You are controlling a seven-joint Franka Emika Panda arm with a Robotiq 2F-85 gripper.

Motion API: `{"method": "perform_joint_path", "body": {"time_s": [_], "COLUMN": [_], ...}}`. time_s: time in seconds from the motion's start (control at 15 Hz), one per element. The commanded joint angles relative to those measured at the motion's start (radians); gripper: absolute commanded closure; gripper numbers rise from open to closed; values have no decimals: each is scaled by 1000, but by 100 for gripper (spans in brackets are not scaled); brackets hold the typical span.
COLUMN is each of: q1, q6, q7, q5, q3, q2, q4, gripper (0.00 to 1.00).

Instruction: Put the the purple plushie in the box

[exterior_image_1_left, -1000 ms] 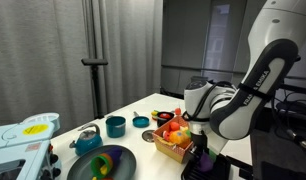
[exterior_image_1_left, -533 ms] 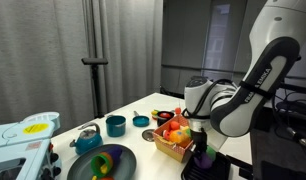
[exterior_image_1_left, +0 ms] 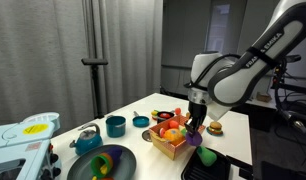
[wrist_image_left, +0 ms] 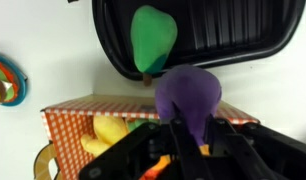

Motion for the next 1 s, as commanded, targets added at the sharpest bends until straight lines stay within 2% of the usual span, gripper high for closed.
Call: {"method": "perform_joint_path", "body": {"time_s": [0.0, 0.2, 0.27, 0.33, 0.47, 0.6, 0.73, 0.93], "q1": [-47, -75, -96, -97, -129, -170, -193, -192], "q6": [-51, -11, 23, 84, 151, 222, 260, 229], "q7": [-220, -228, -196, -106, -27, 78, 220, 386], "q5": [191, 226, 224, 213, 191, 123, -6, -159], "q3": [40, 25, 19, 52, 64, 85, 75, 46], "q2": [-175, -227, -221, -179, -139, -77, -14, 61], "q4": [-28, -1, 16, 30, 60, 89, 125, 180], "gripper": [93, 93, 93, 93, 93, 93, 93, 93]}}
